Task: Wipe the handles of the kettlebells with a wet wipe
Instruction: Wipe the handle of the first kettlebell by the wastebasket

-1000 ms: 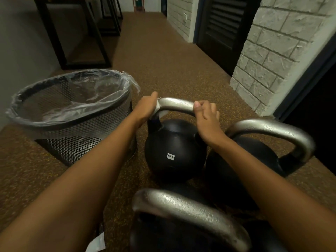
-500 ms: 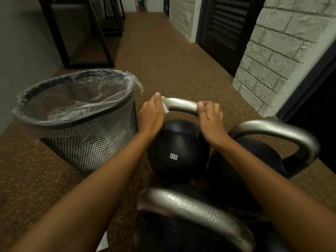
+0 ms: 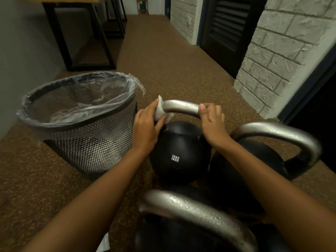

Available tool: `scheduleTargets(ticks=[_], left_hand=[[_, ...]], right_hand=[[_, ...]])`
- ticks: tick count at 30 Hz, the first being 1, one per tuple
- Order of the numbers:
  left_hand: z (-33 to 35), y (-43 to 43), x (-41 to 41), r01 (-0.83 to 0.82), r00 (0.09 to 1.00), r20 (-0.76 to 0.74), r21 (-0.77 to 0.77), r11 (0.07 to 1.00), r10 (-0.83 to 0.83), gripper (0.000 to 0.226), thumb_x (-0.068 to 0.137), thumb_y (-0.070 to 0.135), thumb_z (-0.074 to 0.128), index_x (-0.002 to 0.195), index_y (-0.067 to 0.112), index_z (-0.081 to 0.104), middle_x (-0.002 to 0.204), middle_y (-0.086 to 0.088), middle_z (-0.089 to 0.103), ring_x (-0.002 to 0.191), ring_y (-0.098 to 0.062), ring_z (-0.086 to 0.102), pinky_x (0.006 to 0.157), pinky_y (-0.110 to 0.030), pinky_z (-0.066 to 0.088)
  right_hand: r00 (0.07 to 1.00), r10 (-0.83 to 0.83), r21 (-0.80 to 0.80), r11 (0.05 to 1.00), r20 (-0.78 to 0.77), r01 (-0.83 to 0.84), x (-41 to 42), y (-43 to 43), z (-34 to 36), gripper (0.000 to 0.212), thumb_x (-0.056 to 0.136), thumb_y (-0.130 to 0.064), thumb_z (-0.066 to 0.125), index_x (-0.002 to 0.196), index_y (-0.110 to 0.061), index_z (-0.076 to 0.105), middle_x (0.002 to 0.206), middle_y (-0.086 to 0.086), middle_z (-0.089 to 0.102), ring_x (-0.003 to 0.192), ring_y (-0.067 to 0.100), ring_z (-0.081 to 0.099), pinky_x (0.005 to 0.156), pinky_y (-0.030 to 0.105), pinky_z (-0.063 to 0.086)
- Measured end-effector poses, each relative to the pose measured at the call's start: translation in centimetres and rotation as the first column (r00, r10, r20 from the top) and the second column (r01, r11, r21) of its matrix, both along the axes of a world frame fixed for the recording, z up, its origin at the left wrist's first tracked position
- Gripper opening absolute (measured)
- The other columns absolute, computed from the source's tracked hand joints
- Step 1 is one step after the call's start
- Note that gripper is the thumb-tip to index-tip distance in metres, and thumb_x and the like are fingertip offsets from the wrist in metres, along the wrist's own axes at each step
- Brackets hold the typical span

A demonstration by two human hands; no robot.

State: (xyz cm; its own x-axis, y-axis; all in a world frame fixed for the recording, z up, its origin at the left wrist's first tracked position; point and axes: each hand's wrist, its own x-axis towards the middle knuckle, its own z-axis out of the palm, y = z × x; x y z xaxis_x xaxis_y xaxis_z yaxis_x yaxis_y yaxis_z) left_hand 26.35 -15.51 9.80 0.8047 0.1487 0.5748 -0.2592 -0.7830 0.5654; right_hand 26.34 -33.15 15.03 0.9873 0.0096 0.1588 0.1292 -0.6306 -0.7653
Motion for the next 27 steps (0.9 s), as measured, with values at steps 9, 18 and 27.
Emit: scheduleTargets(ticks=[9, 18, 27], left_hand=[[-0.6, -0.4, -0.2, -0.148, 0.986, -0.09, -0.113, 0.983, 0.138, 0.047, 0.081, 0.04, 0.065, 0.117, 0.014, 0.049, 0.113, -0.006, 0.061, 0.11, -0.021, 0.052, 0.088, -0.032, 0.044], [1.4, -0.1, 0.6, -0.076, 0.971, 0.237, 0.188, 0.979, 0.03, 0.039, 0.08, 0.031, 0.064, 0.11, 0.008, 0.059, 0.109, -0.006, 0.068, 0.102, -0.02, 0.062, 0.101, -0.029, 0.033], [2.0, 0.4, 1.2, 0.025, 0.967, 0.235, 0.303, 0.953, -0.1, 0.042, 0.08, 0.033, 0.062, 0.115, 0.01, 0.059, 0.118, -0.005, 0.065, 0.108, -0.019, 0.059, 0.105, -0.029, 0.028]], right_hand=[[1.0, 0.004, -0.003, 1.0, 0.002, -0.004, 0.0, -0.1, 0.0, 0.038, 0.101, -0.037, 0.025, 0.121, -0.012, 0.045, 0.128, 0.008, 0.037, 0.122, 0.025, 0.032, 0.107, 0.043, 0.025], [1.0, -0.002, 0.0, 1.0, 0.024, 0.002, 0.1, 0.0, -0.3, 0.037, 0.101, -0.036, 0.026, 0.12, -0.013, 0.046, 0.127, 0.008, 0.038, 0.122, 0.025, 0.032, 0.107, 0.045, 0.025], [1.0, 0.015, -0.009, 1.0, 0.01, -0.015, 0.0, -0.2, -0.1, 0.037, 0.101, -0.036, 0.026, 0.122, -0.013, 0.045, 0.128, 0.009, 0.037, 0.122, 0.025, 0.032, 0.108, 0.043, 0.025]])
